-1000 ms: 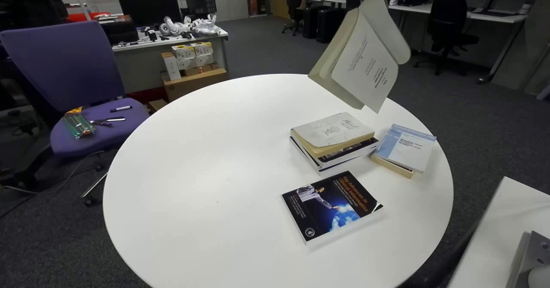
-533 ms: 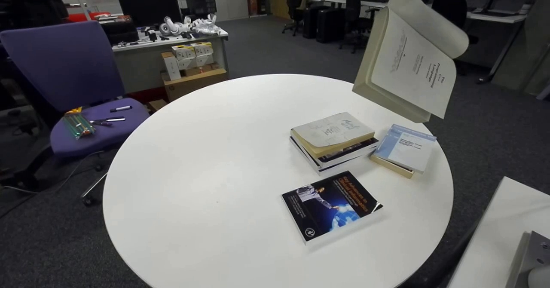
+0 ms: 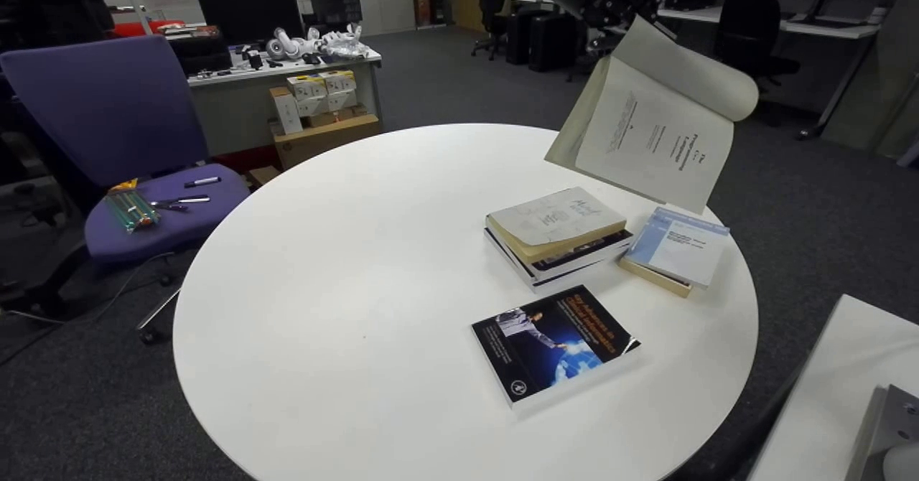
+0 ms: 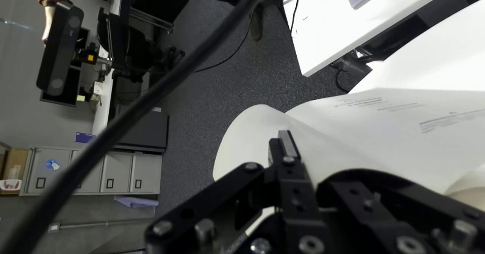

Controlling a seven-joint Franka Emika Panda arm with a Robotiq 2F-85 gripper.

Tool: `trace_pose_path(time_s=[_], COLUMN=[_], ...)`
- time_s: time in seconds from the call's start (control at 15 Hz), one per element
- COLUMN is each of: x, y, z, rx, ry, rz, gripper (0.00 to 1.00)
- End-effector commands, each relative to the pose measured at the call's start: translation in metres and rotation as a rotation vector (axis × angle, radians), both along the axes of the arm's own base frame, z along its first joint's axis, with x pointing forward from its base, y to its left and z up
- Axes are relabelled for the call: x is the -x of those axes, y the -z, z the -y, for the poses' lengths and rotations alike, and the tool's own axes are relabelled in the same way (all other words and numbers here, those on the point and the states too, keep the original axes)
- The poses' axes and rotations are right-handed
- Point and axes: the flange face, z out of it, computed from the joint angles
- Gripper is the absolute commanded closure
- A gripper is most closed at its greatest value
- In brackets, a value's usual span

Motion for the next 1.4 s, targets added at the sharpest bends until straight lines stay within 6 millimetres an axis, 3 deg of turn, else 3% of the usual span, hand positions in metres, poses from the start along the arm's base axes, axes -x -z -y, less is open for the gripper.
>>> trace_pose_path(time_s=[0.0, 0.67, 0.93, 1.33], x=[-0.014, -0.050, -0.058, -0.065], y=[-0.001, 0.046, 0.053, 0.058], z=[0.006, 0.010, 0.011, -0.011], rx=[0.017, -0.007, -0.016, -0.013], ry=[-0.013, -0.105, -0.133, -0.202], rz=[-0.081, -0.192, -0.217, -0.255], gripper=[1.00, 1.00, 1.00, 1.00])
